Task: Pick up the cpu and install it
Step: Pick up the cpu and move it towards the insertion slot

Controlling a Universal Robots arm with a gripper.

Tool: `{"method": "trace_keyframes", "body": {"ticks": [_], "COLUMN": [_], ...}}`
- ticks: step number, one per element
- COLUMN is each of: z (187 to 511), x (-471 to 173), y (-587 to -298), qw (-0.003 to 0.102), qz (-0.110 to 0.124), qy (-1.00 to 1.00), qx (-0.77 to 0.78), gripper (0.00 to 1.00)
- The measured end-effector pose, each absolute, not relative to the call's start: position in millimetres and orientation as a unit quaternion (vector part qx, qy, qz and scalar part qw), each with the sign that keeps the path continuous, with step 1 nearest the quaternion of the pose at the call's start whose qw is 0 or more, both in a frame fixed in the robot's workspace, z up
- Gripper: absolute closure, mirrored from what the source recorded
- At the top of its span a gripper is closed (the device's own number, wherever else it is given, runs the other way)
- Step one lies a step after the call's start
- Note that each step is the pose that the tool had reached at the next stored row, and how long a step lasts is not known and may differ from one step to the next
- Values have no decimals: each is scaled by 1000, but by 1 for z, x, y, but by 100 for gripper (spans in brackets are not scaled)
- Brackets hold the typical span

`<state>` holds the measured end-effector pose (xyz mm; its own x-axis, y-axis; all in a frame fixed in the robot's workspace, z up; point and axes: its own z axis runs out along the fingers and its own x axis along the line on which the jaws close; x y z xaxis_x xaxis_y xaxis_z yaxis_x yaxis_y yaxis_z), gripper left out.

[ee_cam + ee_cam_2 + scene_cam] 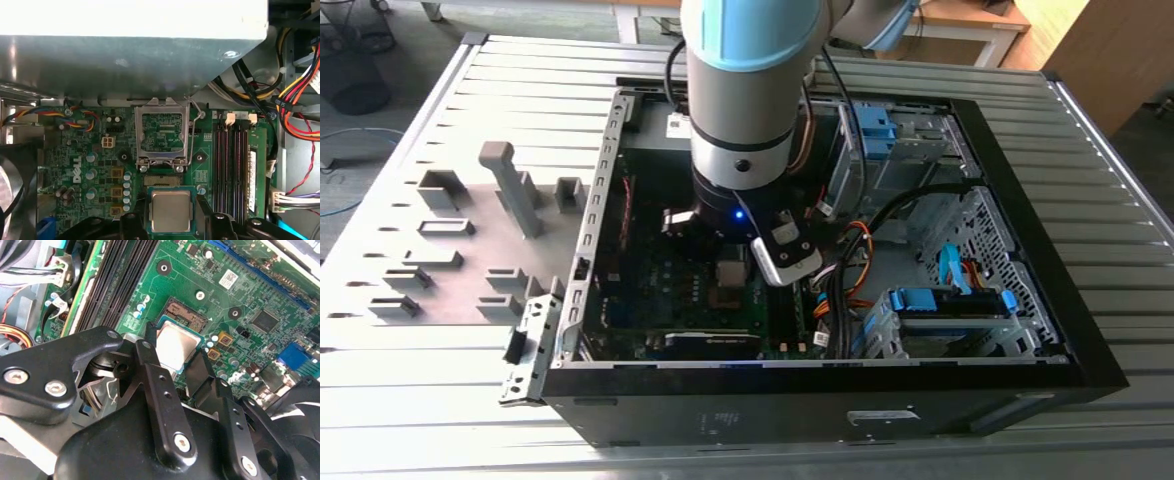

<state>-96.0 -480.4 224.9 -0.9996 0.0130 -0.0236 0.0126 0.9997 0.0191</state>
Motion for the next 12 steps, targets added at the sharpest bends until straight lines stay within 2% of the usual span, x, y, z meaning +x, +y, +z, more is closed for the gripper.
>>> {"method": "trace_keyframes", "body": {"ticks": [12], "z": [214], "x": [-96], "y": [-486], "qw": [12], "qz": [10], "qy": [1000], "qx": [6], "gripper": [53]}}
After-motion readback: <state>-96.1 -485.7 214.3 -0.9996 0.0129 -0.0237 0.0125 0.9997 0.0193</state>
